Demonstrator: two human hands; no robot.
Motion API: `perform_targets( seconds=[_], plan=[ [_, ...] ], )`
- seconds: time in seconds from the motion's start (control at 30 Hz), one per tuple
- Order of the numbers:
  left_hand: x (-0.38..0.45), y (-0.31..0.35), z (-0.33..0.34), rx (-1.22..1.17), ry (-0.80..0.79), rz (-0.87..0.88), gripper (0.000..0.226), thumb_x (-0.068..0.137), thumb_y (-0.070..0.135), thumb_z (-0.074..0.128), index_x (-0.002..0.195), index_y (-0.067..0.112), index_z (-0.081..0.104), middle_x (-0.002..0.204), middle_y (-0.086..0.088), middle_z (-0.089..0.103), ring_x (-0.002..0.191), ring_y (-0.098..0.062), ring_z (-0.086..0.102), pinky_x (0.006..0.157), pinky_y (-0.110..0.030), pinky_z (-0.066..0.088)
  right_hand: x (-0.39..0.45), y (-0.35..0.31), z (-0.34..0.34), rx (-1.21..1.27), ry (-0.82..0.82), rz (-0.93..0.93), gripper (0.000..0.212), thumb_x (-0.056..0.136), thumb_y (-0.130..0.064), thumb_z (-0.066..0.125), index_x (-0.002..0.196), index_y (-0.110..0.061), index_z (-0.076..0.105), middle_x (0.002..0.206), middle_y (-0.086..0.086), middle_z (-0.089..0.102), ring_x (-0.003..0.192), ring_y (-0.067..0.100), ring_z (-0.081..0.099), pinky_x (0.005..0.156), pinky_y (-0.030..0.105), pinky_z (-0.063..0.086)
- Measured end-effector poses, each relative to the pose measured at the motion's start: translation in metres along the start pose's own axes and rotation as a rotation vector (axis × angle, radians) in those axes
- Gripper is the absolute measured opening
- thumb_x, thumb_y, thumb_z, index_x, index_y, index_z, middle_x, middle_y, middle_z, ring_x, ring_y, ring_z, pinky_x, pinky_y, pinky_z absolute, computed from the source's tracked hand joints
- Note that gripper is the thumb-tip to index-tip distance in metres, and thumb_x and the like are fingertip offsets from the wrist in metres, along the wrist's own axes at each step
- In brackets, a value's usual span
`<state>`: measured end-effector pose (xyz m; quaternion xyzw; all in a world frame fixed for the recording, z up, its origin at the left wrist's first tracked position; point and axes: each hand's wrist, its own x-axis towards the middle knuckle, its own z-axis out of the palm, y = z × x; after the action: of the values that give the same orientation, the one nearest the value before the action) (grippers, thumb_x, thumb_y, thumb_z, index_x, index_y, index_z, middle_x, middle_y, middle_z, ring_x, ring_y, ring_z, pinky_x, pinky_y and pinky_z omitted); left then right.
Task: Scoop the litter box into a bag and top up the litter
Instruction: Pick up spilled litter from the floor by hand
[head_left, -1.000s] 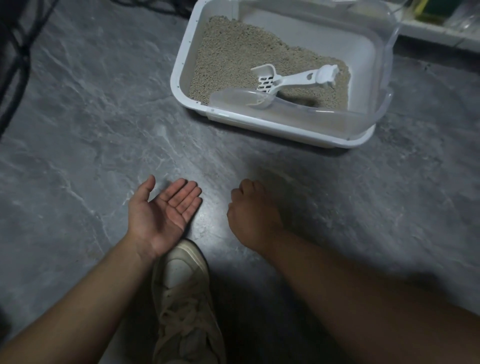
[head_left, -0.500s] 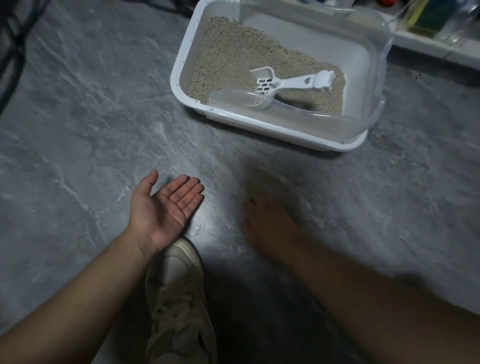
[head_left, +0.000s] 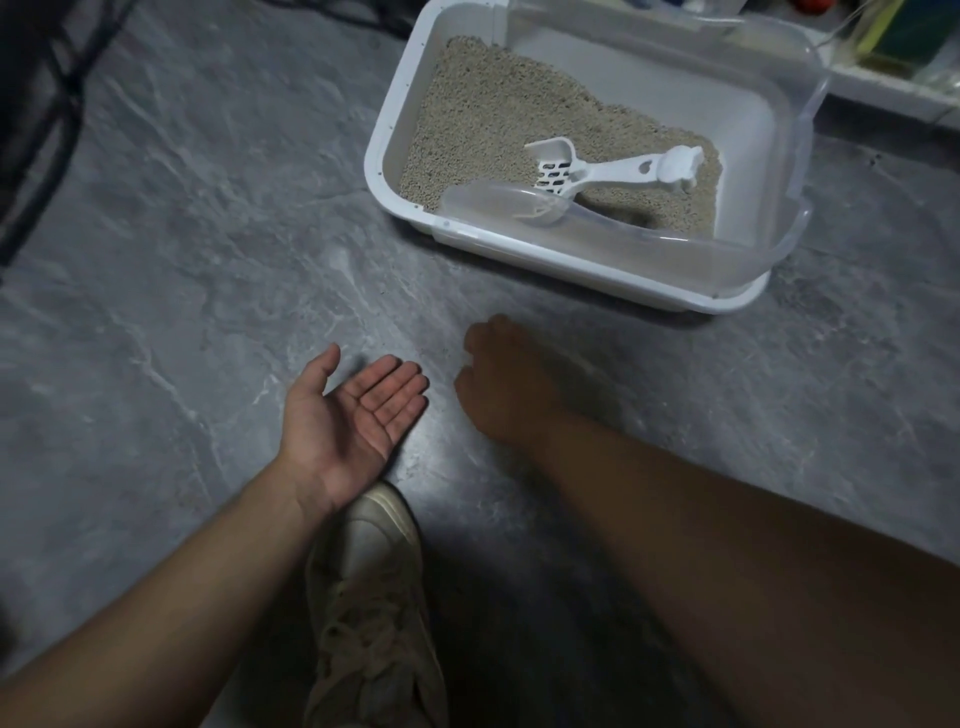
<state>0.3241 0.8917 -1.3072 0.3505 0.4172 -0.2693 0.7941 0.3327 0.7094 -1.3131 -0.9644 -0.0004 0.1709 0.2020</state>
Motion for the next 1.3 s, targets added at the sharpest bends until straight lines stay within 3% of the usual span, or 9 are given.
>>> perform_targets(
  seconds=[0.13, 0.27, 0.47, 0.63, 0.73, 0.9, 1.1, 1.3],
  plan=[
    [0.0, 0.002, -0.004, 0.002, 0.031, 0.023, 0.063, 0.099, 0.052, 0.05, 0.133, -0.001, 0.059, 0.126, -0.023, 0.071, 0.116, -0.037, 0.07, 0.11, -0.047, 0.048, 0.006, 0.003, -0.004, 0.127, -0.004, 0.214, 0.045, 0.093, -0.028, 0.058, 0.128, -0.002, 0.046, 0.133, 0.02, 0.042, 0.123, 0.036, 0.042, 0.099, 0.035, 0.034],
    [0.0, 0.003, -0.007, 0.038, 0.071, 0.031, 0.06, 0.1, 0.05, 0.049, 0.13, 0.0, 0.061, 0.125, -0.021, 0.071, 0.117, -0.035, 0.07, 0.11, -0.046, 0.049, 0.017, -0.007, -0.002, -0.013, -0.101, 0.21, 0.066, 0.091, -0.051, 0.059, 0.135, -0.005, 0.043, 0.138, 0.019, 0.04, 0.127, 0.036, 0.041, 0.103, 0.038, 0.035],
    [0.003, 0.006, -0.009, 0.076, 0.109, 0.039, 0.057, 0.101, 0.049, 0.048, 0.129, 0.0, 0.062, 0.122, -0.02, 0.073, 0.113, -0.034, 0.072, 0.107, -0.046, 0.051, 0.024, -0.027, 0.004, -0.098, -0.093, 0.06, 0.032, 0.095, -0.026, 0.058, 0.121, -0.008, 0.051, 0.13, 0.017, 0.047, 0.118, 0.034, 0.051, 0.093, 0.036, 0.041],
    [0.003, 0.01, -0.012, 0.07, 0.116, 0.042, 0.058, 0.101, 0.049, 0.048, 0.129, -0.001, 0.062, 0.122, -0.021, 0.073, 0.112, -0.035, 0.072, 0.105, -0.045, 0.052, 0.025, -0.032, 0.011, -0.094, -0.153, 0.006, 0.023, 0.093, -0.01, 0.056, 0.116, -0.007, 0.059, 0.123, 0.018, 0.059, 0.115, 0.034, 0.056, 0.091, 0.033, 0.043],
    [0.002, 0.011, -0.013, 0.067, 0.124, 0.05, 0.058, 0.101, 0.048, 0.049, 0.129, -0.001, 0.062, 0.121, -0.021, 0.073, 0.112, -0.035, 0.072, 0.106, -0.045, 0.051, 0.026, -0.037, 0.008, -0.056, -0.156, 0.049, 0.02, 0.095, -0.014, 0.053, 0.111, -0.003, 0.06, 0.119, 0.02, 0.061, 0.113, 0.037, 0.058, 0.088, 0.034, 0.044],
    [0.002, 0.012, -0.016, 0.067, 0.134, 0.063, 0.057, 0.101, 0.047, 0.049, 0.128, -0.002, 0.062, 0.12, -0.022, 0.073, 0.111, -0.034, 0.073, 0.105, -0.045, 0.052, 0.033, -0.041, 0.004, -0.091, -0.066, 0.013, 0.027, 0.095, -0.021, 0.058, 0.116, -0.006, 0.053, 0.127, 0.017, 0.054, 0.119, 0.031, 0.052, 0.098, 0.034, 0.038],
    [0.002, 0.015, -0.017, 0.066, 0.129, 0.06, 0.058, 0.101, 0.048, 0.049, 0.129, -0.002, 0.062, 0.122, -0.022, 0.073, 0.111, -0.035, 0.072, 0.104, -0.045, 0.053, 0.037, -0.052, -0.002, -0.109, -0.122, -0.051, 0.022, 0.096, -0.013, 0.056, 0.118, -0.009, 0.061, 0.125, 0.013, 0.063, 0.114, 0.028, 0.062, 0.089, 0.03, 0.047],
    [0.002, 0.017, -0.017, 0.06, 0.119, 0.061, 0.058, 0.101, 0.048, 0.05, 0.13, -0.002, 0.061, 0.121, -0.022, 0.073, 0.11, -0.034, 0.073, 0.105, -0.045, 0.052, 0.036, -0.061, -0.003, -0.077, -0.17, -0.029, 0.025, 0.097, -0.027, 0.058, 0.114, -0.009, 0.065, 0.121, 0.014, 0.066, 0.111, 0.032, 0.064, 0.087, 0.031, 0.048]
  ],
)
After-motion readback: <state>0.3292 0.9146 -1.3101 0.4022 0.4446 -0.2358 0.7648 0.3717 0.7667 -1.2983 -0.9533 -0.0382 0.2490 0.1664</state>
